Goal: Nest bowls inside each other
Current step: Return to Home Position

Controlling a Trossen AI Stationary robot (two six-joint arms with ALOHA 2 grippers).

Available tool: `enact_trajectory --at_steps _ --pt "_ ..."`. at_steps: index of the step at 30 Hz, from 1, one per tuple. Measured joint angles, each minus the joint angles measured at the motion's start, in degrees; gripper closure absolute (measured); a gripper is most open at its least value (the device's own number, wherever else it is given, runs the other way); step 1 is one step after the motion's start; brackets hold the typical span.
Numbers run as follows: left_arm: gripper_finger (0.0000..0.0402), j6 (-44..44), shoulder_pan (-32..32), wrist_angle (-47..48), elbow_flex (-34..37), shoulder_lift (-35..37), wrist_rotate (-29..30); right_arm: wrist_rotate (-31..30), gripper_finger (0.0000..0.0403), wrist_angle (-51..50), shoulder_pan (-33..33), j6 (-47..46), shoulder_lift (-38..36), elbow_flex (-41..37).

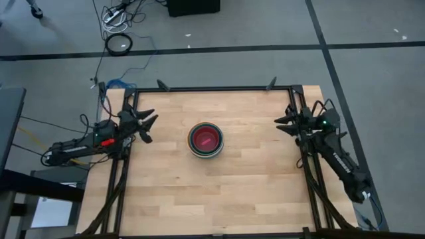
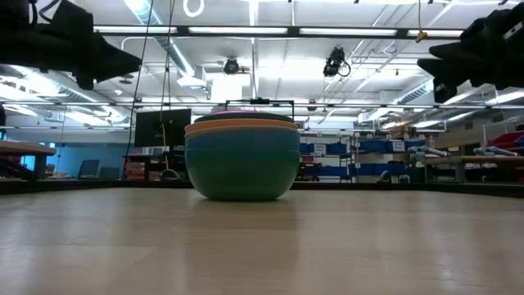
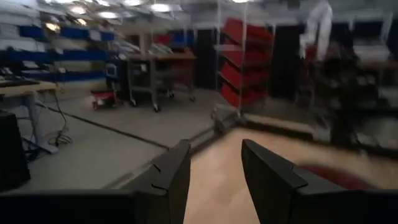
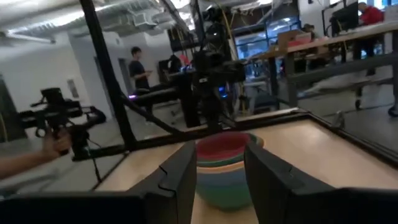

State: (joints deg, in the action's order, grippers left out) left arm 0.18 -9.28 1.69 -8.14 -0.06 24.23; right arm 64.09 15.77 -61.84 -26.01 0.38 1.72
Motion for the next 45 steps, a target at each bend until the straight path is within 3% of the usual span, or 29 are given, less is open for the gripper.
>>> enact_trajectory --at_steps 7,11,13,23,28,31,39,45 --pt "0.0249 -2.3 0.0 6.2 0.0 0.0 -12.4 -0.7 0.0277 -5.3 -2.3 9.5 0.0 0.0" --pt "0.0249 -5.8 0.0 2.9 0.0 0.0 -23.3 -9.1 0.0277 -13.1 -2.3 12.6 0.0 0.0" --pt "0.0249 -6.7 0.0 2.4 0.0 0.0 -25.4 -12.2 0.0277 -15.8 -1.8 13.6 0.0 0.0" --pt "0.0249 -5.4 -0.2 3.7 2.5 -0.4 -7.5 -21.4 0.0277 -15.4 -1.3 19.8 2.8 0.1" --pt "0.0249 -6.1 -0.2 -2.0 6.7 -0.7 -6.5 -24.3 0.0277 -15.4 -1.3 26.9 6.9 0.1" --pt "0.0249 -4.2 -0.2 -5.0 7.7 -1.4 -8.5 -23.1 0.0277 -15.4 -1.3 29.5 10.0 0.1" --pt "0.0249 -3.6 -2.1 -4.7 7.7 -1.4 -7.1 -16.5 0.0277 -12.1 -1.3 30.9 20.0 -1.2" --pt "0.0249 -4.7 -3.4 -4.7 7.7 -1.4 -7.1 3.4 0.0277 -8.4 -1.4 29.0 27.0 -1.2"
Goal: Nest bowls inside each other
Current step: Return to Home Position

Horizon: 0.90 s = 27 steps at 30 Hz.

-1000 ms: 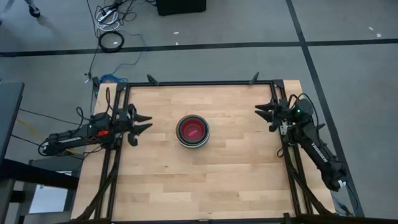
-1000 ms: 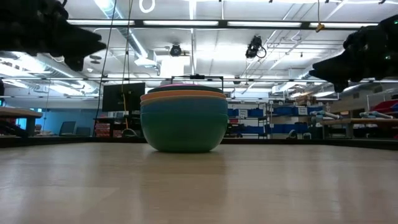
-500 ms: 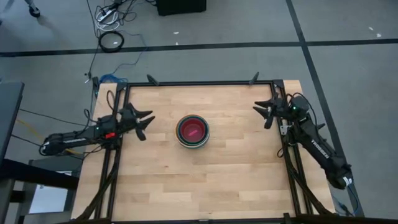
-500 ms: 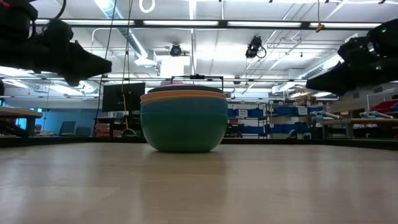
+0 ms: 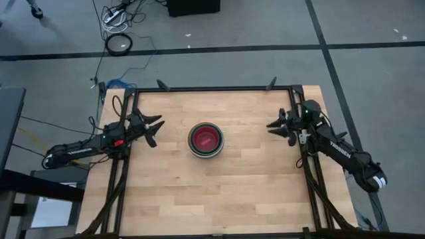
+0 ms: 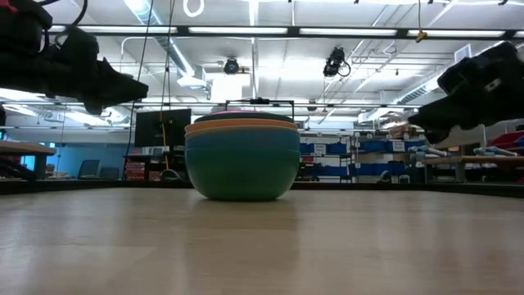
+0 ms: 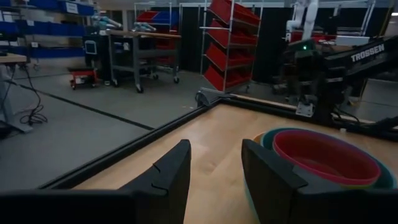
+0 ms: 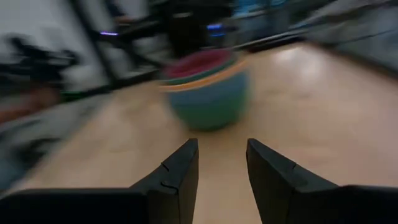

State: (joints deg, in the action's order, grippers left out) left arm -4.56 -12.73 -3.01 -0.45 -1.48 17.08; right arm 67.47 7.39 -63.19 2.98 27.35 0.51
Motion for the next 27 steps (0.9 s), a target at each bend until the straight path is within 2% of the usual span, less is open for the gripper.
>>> enact_trajectory --at_steps 3,7,14,19,21,23,27 --pt "0.0249 -0.2 -0.2 0.0 0.0 0.0 0.0 8.7 0.0277 -2.1 0.6 -0.7 2.5 0.0" --pt "0.0249 -0.3 -0.2 0.0 0.0 0.0 0.0 14.3 0.0277 -0.5 3.2 -0.3 5.4 0.0" --pt "0.0249 -2.0 -0.2 0.1 0.0 0.0 0.0 14.9 0.0277 6.2 15.2 -3.4 12.5 -0.1" --pt "0.0249 -2.1 -0.2 0.1 0.0 0.0 0.0 13.8 0.0277 8.4 22.4 -0.5 16.0 -0.1" --pt "0.0249 -2.2 -0.2 0.0 0.0 0.0 0.0 14.2 0.0277 13.5 25.2 -1.1 15.9 -0.1" --pt "0.0249 -3.0 -0.2 0.0 0.0 0.0 0.0 13.9 0.0277 21.8 28.1 -5.6 15.5 0.1" --pt "0.0249 -3.4 -0.1 0.1 0.0 0.0 0.0 7.5 0.0277 47.8 34.4 -20.6 14.4 0.2"
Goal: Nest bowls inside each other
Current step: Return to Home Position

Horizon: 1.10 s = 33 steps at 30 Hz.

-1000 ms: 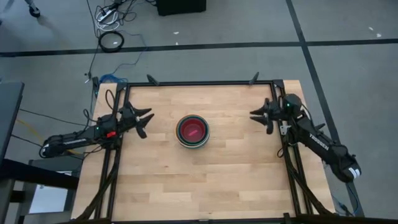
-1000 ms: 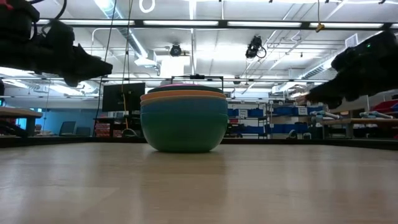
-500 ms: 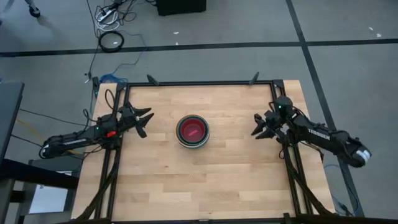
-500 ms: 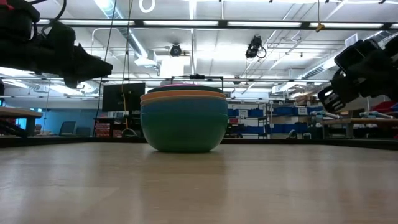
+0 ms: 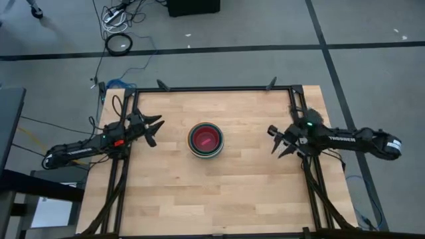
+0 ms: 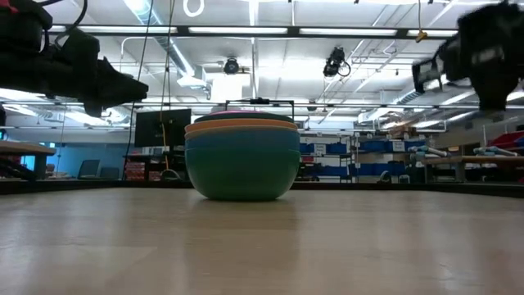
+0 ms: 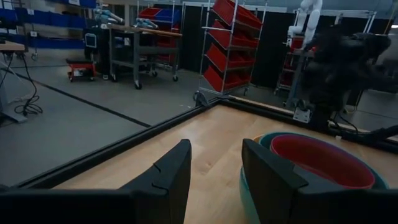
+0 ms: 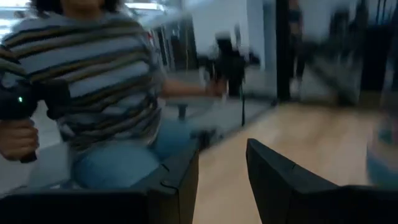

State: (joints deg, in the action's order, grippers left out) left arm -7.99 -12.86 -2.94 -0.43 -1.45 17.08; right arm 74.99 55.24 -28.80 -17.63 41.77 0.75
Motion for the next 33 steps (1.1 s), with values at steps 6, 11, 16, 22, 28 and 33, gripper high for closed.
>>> enact_trajectory --at_steps 6,11,16,22,28,33 --pt "0.0249 0.0 0.0 0.0 0.0 0.0 0.0 -19.2 0.0277 31.3 11.3 -12.9 -0.3 0.1" --pt "0.0249 0.0 0.0 0.0 0.0 0.0 0.0 -33.1 0.0277 33.6 18.6 -15.2 -2.9 0.8" --pt "0.0249 0.0 0.0 0.0 0.0 0.0 0.0 -33.0 0.0277 33.7 18.9 -17.9 -9.9 1.1" --pt "0.0249 0.1 0.0 0.1 0.0 0.0 0.0 -32.0 0.0277 31.6 14.4 -24.1 -19.9 1.0" --pt "0.0249 0.0 0.0 0.0 0.0 0.0 0.0 -27.4 0.0277 29.0 7.8 -29.9 -25.8 -0.2" --pt "0.0249 -0.4 0.0 0.0 0.0 0.0 0.0 -24.6 0.0277 27.4 1.0 -35.7 -30.1 -0.2"
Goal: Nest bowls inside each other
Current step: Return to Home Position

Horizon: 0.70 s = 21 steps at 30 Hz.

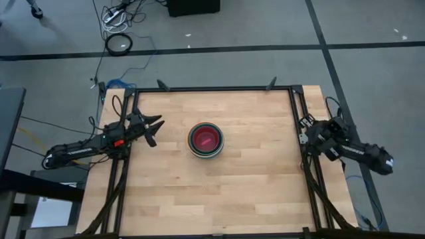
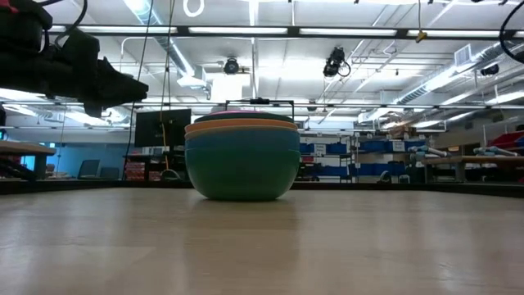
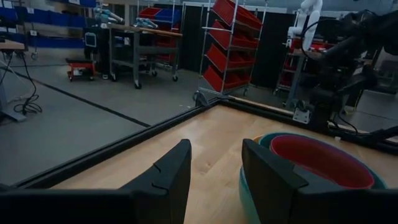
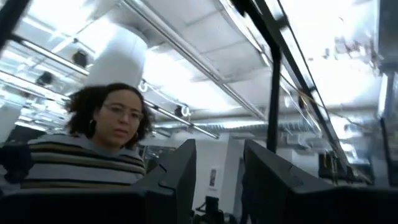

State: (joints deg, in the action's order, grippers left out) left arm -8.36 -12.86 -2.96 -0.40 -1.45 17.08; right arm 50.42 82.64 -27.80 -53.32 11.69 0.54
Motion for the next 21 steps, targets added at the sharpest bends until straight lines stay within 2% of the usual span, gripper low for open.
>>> enact_trajectory --at_steps 4,10,15,18,21 --pt "0.0249 0.2 0.0 0.1 0.0 0.0 -0.1 5.7 0.0277 -13.0 -4.6 2.0 -1.0 0.0" --pt "0.0249 4.7 0.1 1.2 0.0 -0.4 -6.6 14.5 0.0277 -42.1 -9.3 23.0 -1.0 0.0" --pt "0.0249 6.3 0.1 1.4 0.0 -0.5 -7.3 13.7 0.0277 -61.8 -10.2 39.6 -1.0 0.0" --pt "0.0249 6.2 0.1 1.9 0.0 -0.5 -10.0 12.5 0.0277 -67.1 -10.2 45.4 -1.0 0.0" --pt "0.0249 4.8 0.1 2.5 0.0 -1.1 -13.4 8.8 0.0277 -71.5 -10.2 48.6 -1.0 0.0"
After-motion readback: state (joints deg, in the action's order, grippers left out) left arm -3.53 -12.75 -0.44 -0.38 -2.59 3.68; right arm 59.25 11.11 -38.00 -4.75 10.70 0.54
